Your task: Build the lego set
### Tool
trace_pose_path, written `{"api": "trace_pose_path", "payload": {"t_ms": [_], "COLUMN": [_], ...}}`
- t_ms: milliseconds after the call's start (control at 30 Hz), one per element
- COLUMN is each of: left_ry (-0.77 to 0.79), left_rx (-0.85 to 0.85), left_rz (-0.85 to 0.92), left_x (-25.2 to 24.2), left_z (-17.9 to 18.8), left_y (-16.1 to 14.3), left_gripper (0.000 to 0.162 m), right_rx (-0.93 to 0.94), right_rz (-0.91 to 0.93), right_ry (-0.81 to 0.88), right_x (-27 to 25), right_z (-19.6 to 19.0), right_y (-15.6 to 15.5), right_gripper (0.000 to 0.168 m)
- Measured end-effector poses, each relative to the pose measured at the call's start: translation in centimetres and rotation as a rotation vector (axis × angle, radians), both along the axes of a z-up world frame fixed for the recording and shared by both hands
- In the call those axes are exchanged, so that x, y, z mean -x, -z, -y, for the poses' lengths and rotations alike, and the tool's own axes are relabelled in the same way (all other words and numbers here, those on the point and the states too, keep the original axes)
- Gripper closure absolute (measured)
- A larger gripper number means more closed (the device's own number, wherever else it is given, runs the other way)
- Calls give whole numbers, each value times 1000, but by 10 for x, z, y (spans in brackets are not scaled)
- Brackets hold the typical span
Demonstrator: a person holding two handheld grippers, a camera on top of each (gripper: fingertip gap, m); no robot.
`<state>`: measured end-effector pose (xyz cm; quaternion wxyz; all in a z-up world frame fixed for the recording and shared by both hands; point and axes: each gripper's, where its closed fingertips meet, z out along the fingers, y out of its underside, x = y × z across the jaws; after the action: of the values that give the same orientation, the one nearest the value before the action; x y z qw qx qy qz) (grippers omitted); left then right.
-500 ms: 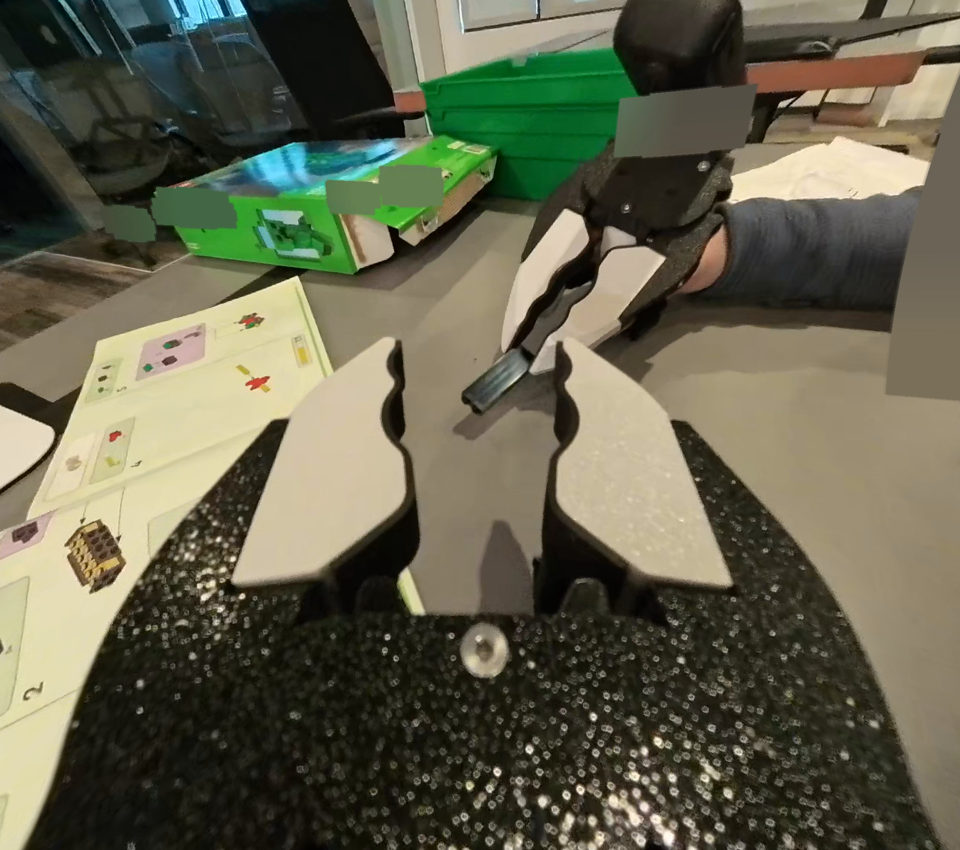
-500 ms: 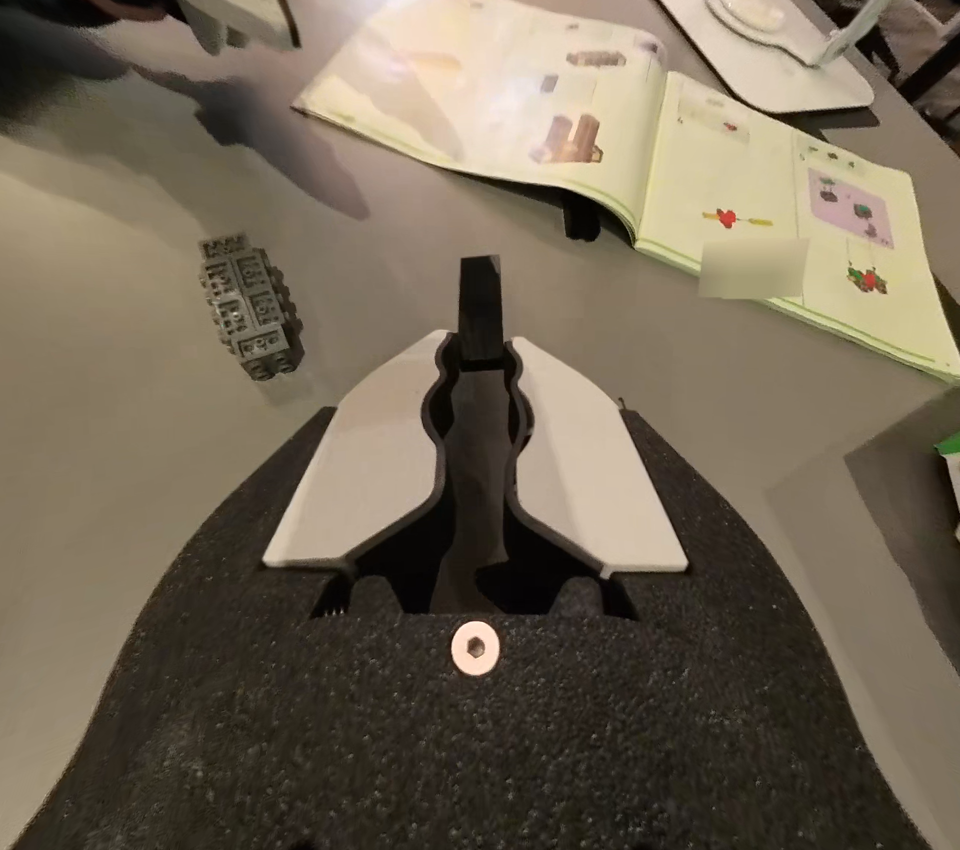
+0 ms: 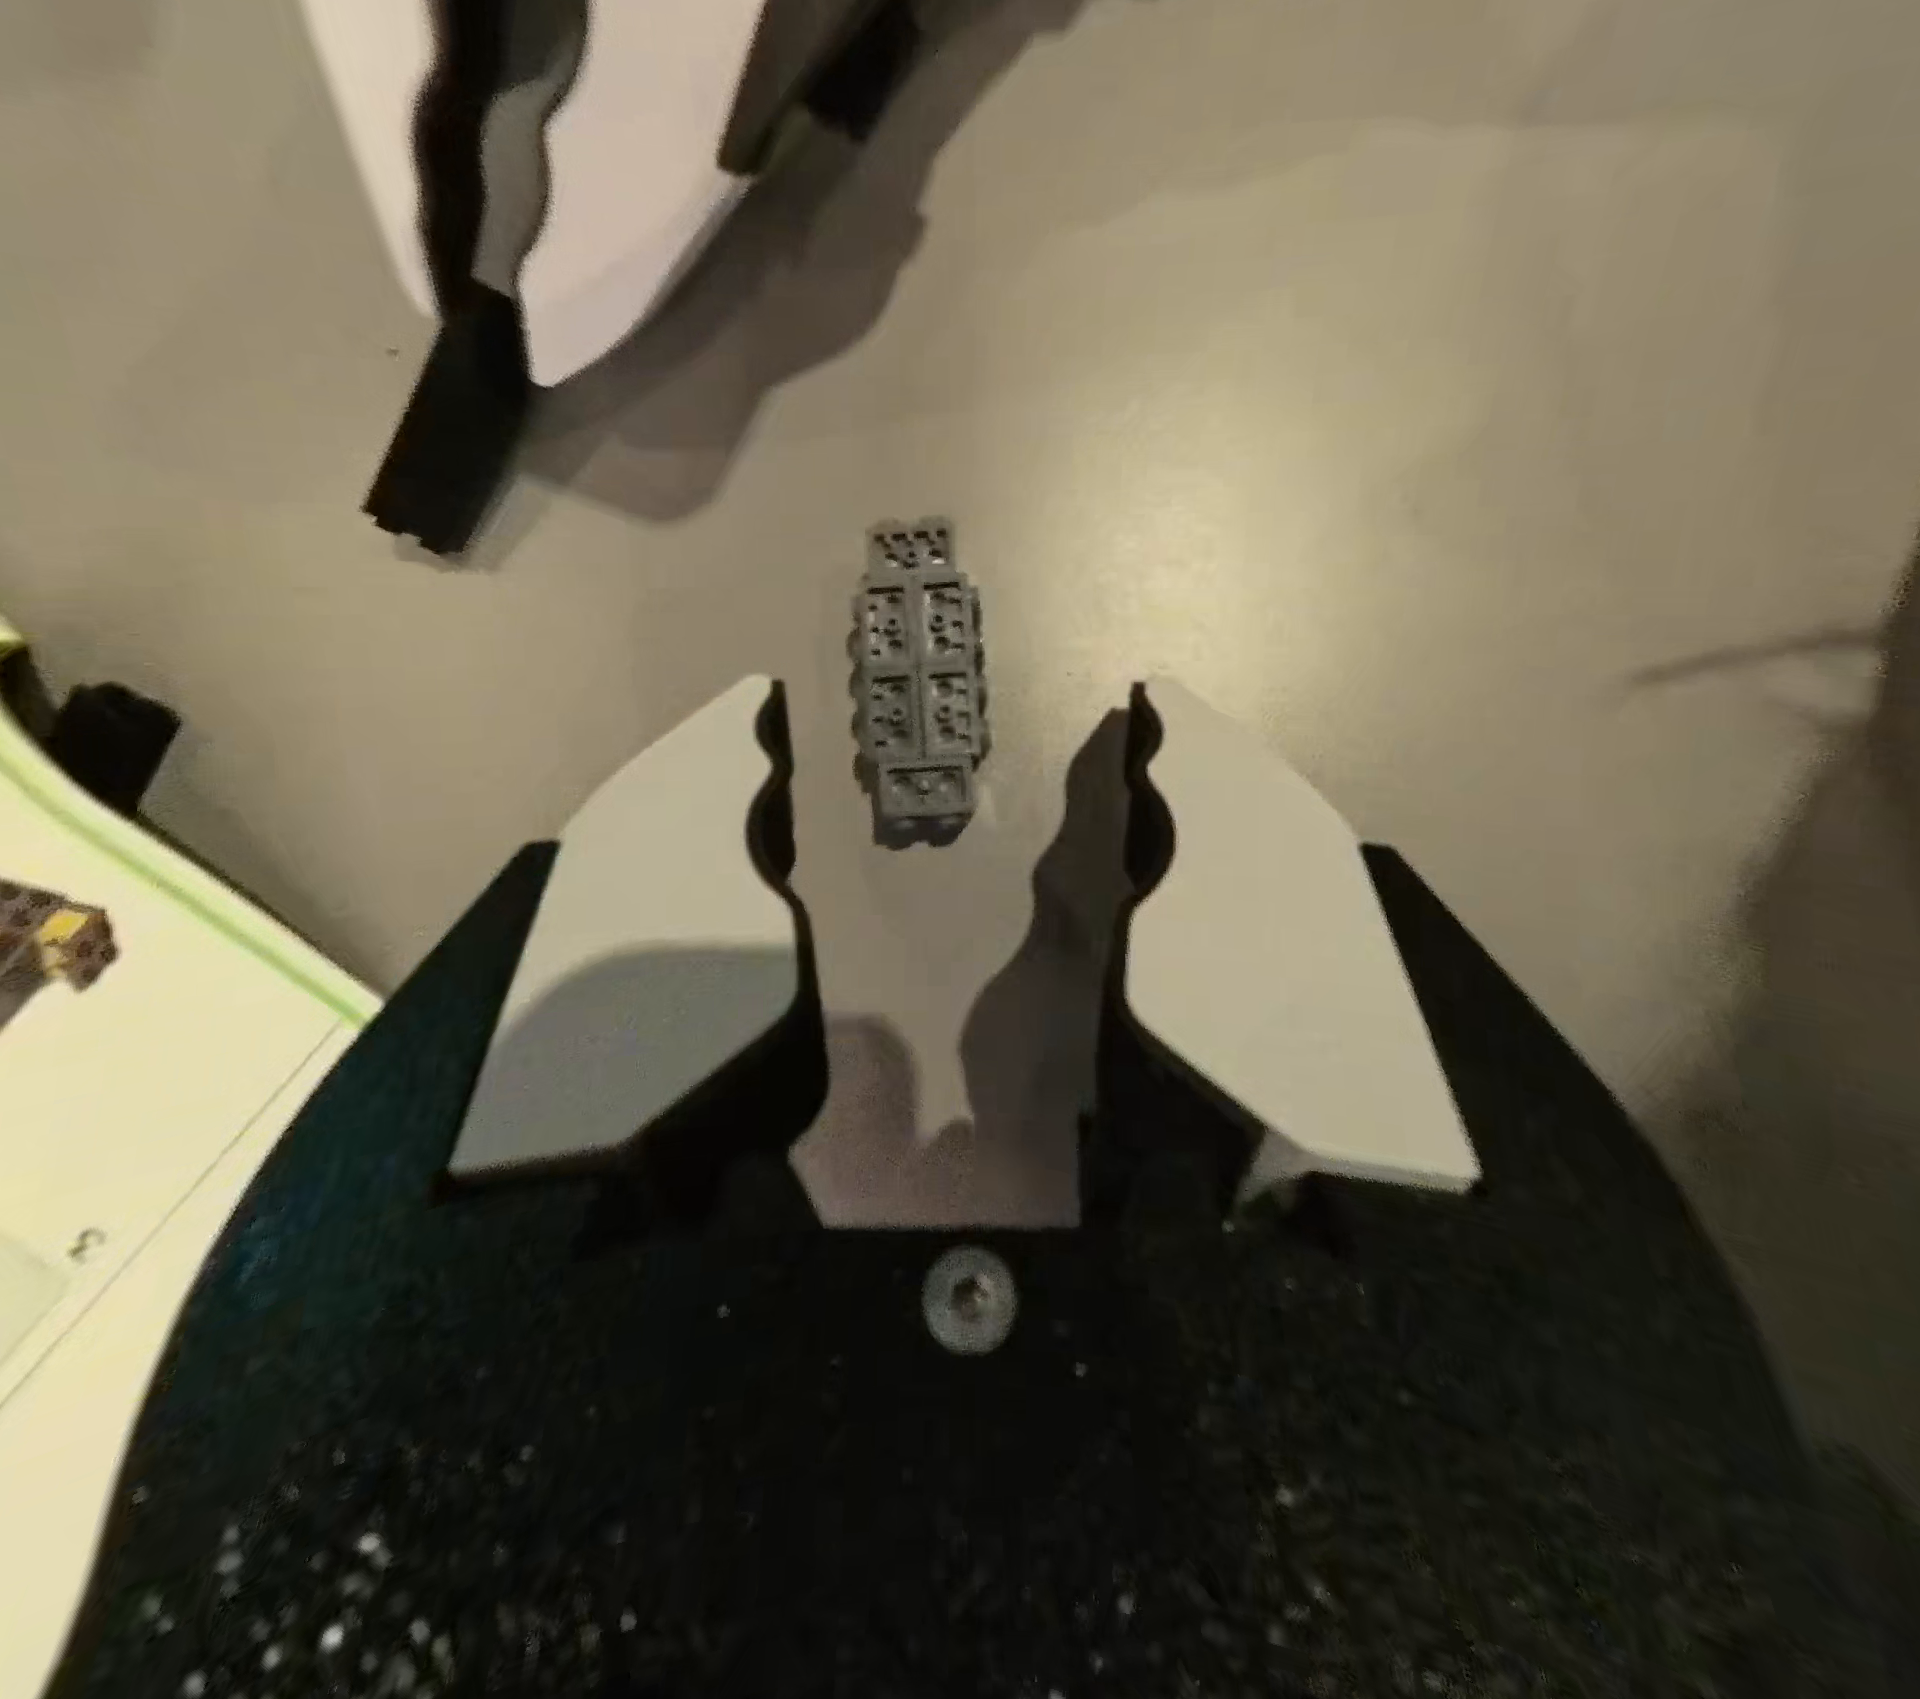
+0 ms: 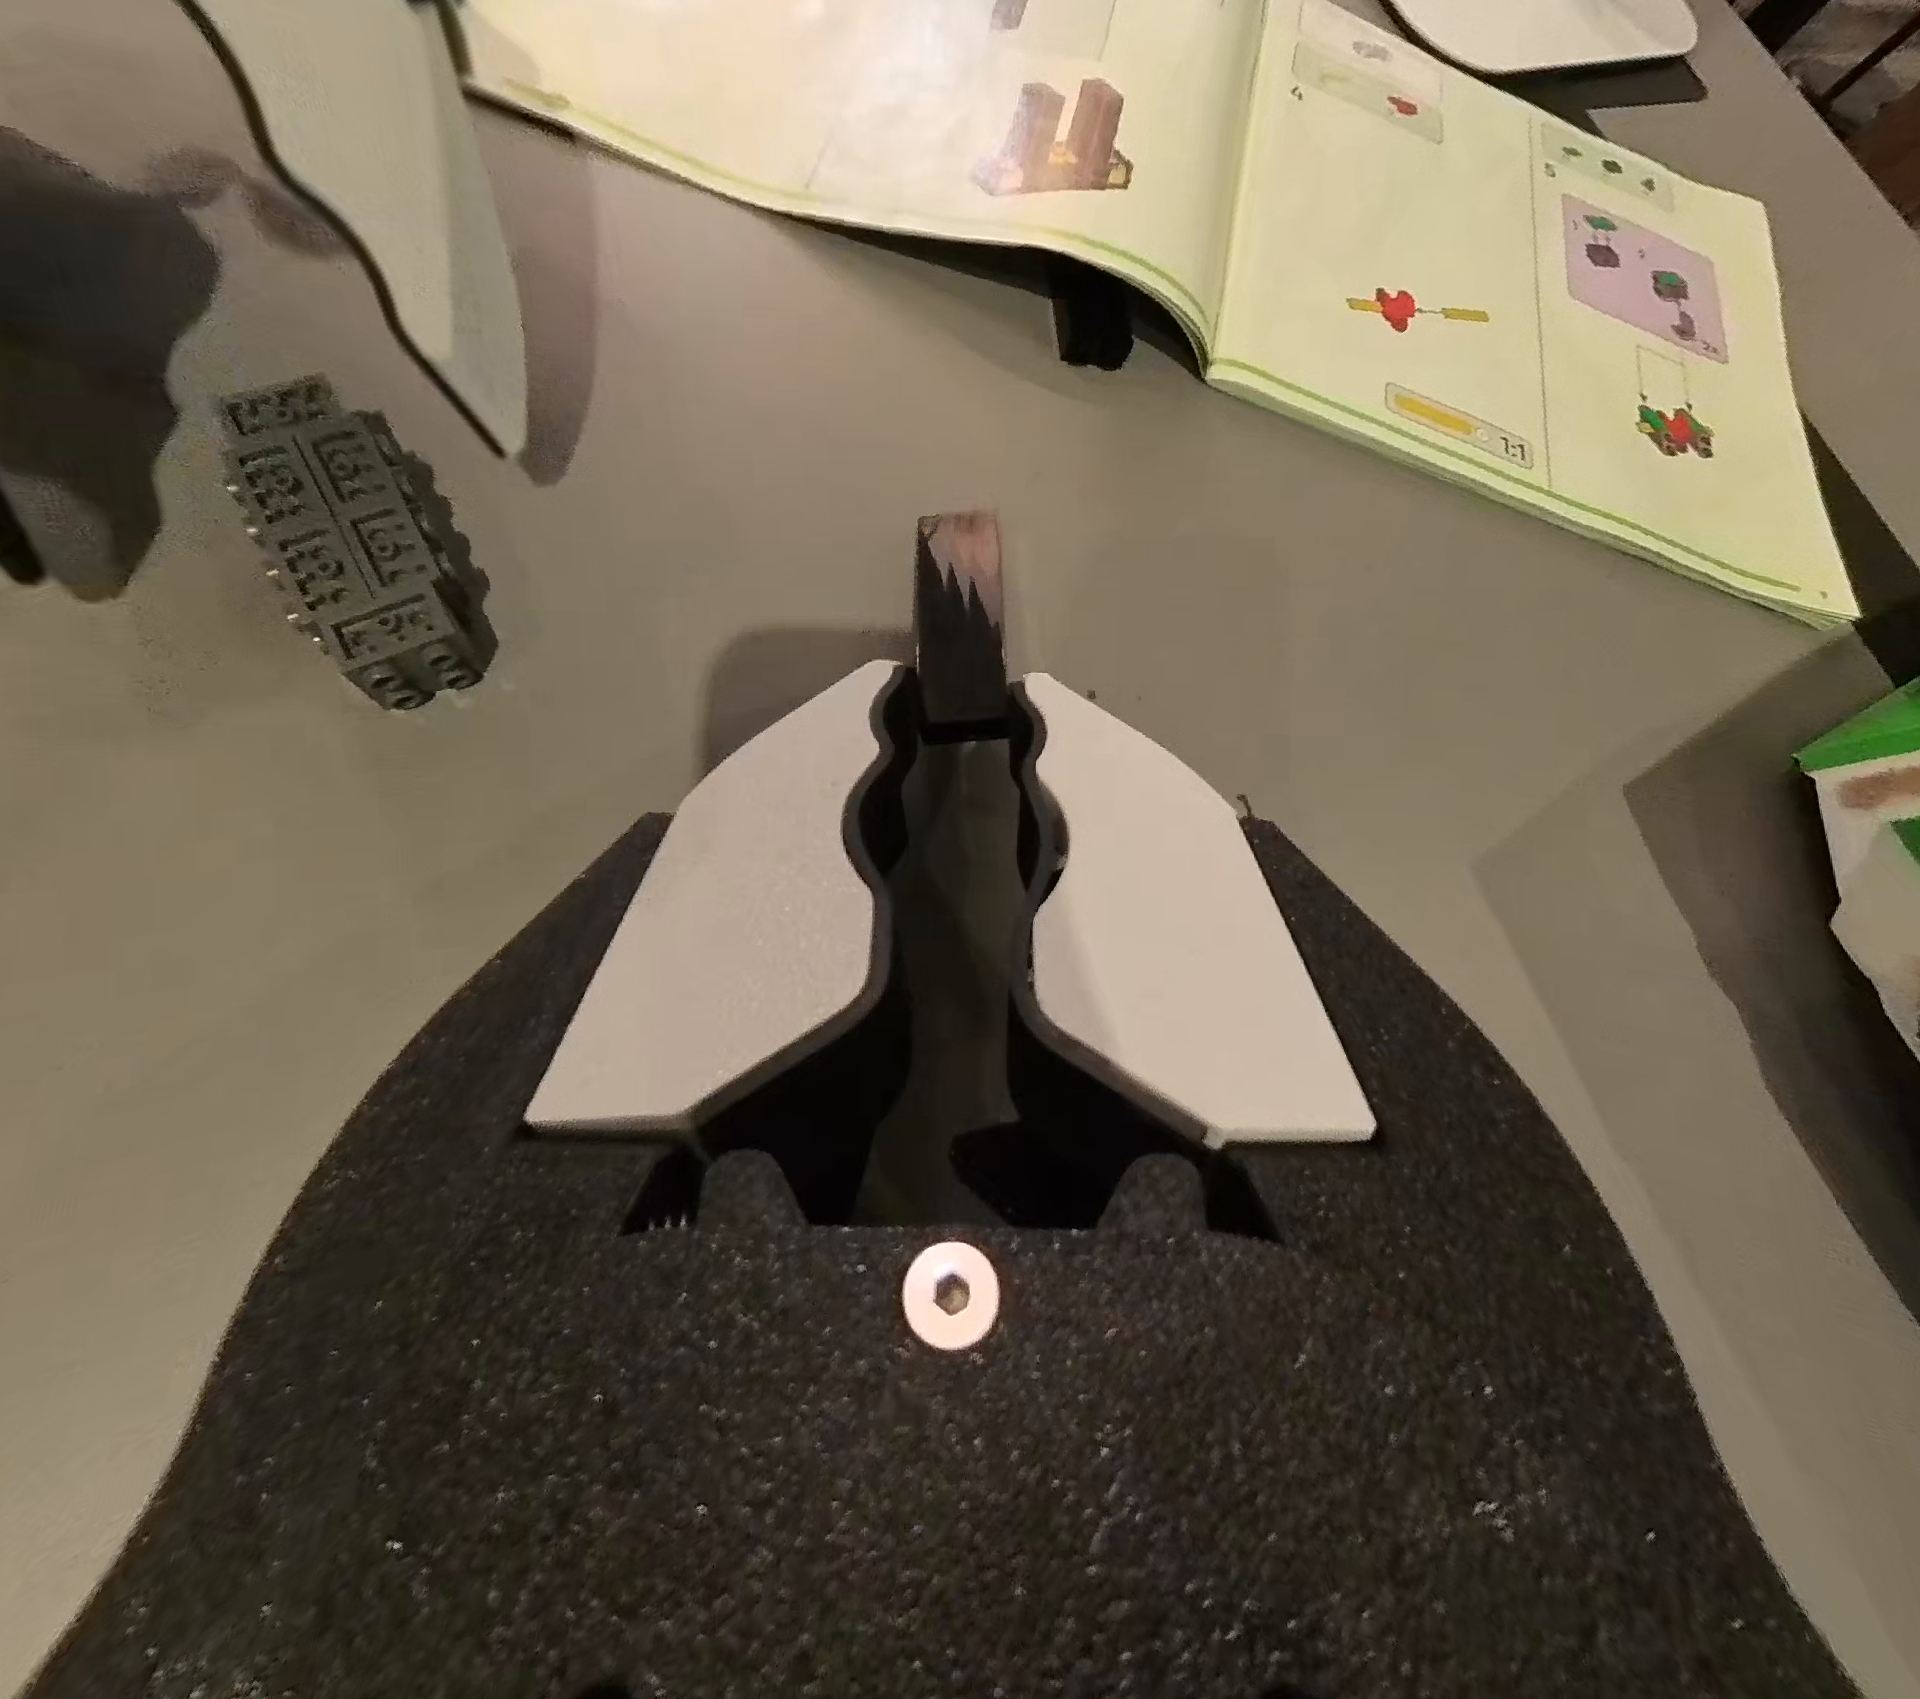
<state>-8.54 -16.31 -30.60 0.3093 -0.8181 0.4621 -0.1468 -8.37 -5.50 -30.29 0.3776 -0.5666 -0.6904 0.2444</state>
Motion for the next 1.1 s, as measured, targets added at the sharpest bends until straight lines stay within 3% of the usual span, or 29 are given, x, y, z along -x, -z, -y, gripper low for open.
{"api": "trace_pose_path", "payload": {"t_ms": [67,200,367,533,667,733,967,1100], "left_ry": [15,15,-117,-292,-200,-136,-201,-226], "left_rx": [23,12,-112,-386,-488,-538,-746,-811], "left_rz": [-59,-114,-150,307,883,1082,1258,1240], "left_x": [-2,-5,12,21,21,27,46,43], "left_z": [0,-7,-30,-62,-62,-58,-81,-107], "left_y": [7,7,-4,-76,-141,-159,-168,-170], "left_gripper": [108,138,138,138,138,138,138,138], "right_rx": [-2,0,10,30,76,105,143,32], "right_rz": [0,1,-2,34,61,18,-158,-427], "right_ry": [3,16,56,152,266,283,271,351], "right_x": [0,-2,-3,-9,-13,-13,-26,-27], "right_z": [0,-3,-9,-21,-32,-33,-45,-69], "right_y": [0,0,-1,2,4,0,-24,-63], "right_gripper": [152,152,152,152,151,144,131,136]}}
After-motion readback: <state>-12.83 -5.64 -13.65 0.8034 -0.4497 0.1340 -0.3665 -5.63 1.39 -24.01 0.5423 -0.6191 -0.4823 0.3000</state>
